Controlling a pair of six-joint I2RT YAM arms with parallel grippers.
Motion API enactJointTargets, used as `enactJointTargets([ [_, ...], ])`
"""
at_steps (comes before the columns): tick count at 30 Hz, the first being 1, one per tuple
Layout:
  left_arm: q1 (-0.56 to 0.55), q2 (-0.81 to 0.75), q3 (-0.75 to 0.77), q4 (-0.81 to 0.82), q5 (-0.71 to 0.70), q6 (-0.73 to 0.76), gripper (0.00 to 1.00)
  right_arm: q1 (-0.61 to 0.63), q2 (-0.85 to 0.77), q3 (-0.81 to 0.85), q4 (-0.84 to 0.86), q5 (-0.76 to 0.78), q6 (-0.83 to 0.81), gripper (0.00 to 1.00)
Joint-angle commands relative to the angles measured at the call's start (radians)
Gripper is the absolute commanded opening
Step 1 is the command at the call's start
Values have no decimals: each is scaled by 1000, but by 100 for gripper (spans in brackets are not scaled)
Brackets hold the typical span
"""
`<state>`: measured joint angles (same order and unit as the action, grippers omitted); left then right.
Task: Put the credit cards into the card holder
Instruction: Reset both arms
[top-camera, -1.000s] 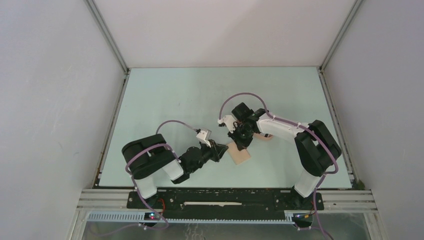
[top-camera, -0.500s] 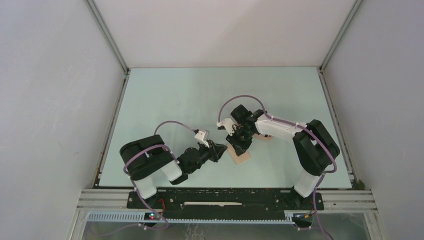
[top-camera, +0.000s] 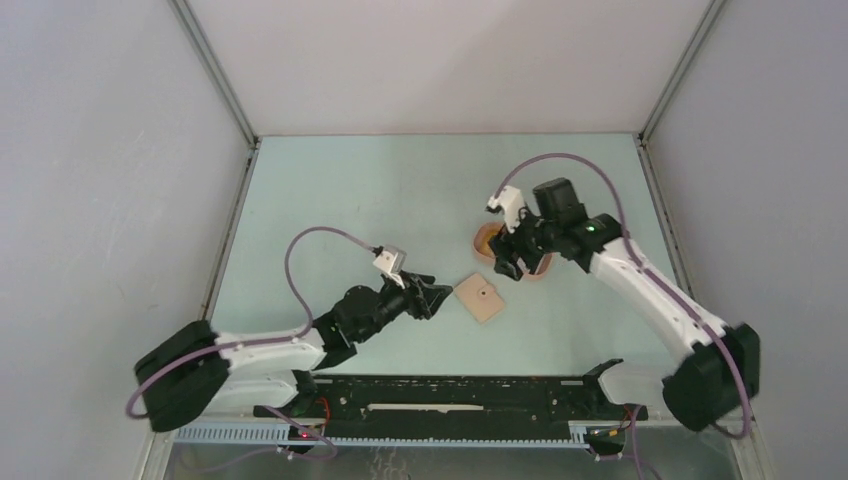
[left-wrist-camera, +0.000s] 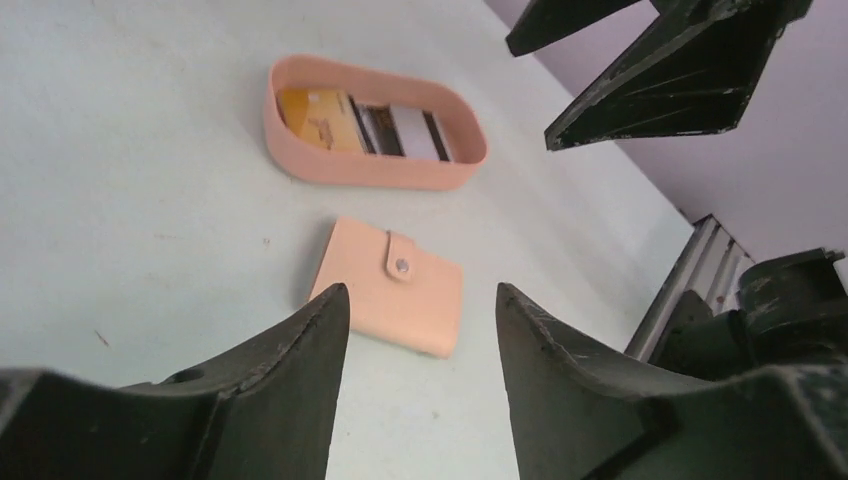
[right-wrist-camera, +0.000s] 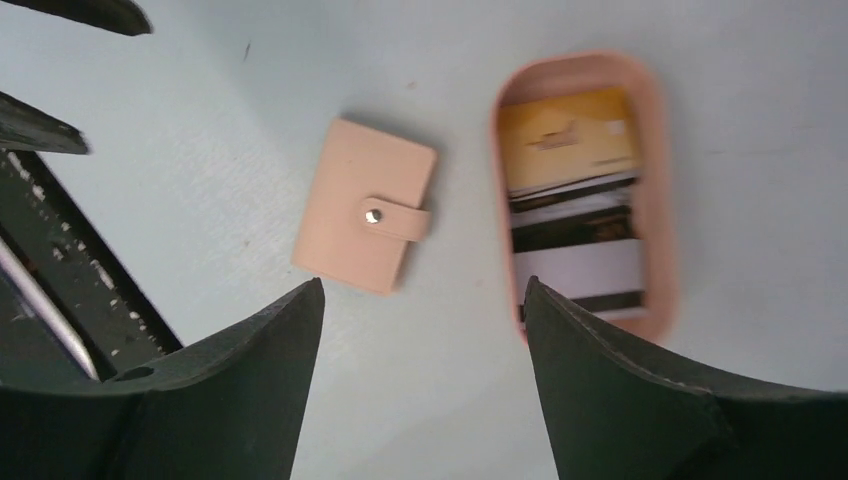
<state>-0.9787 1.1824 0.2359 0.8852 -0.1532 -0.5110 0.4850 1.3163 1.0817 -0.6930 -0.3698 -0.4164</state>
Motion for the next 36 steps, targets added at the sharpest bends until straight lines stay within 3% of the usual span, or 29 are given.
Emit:
enactJointTargets([
  [1,6,-234,192,-534,-33,113,68,-57,-196,-21,66,85,-29,89],
  [3,10,-306,259,-683,-67,134,82,-94,-281,-32,99,126,-3,99],
  [7,51,-396,403,-954,-102,147,99,-177,-432,-35,184,184,172,100],
  [11,118,-448,521,-1104,-66,130,100,-226,-534,-14,181,116,235,100],
  [18,149,-502,660,-1280,-74,137,100,-227,-564,22,170,166,303,100],
  [36,149,-610,689,-1352,-102,160,100,-230,-556,109,99,156,317,100],
])
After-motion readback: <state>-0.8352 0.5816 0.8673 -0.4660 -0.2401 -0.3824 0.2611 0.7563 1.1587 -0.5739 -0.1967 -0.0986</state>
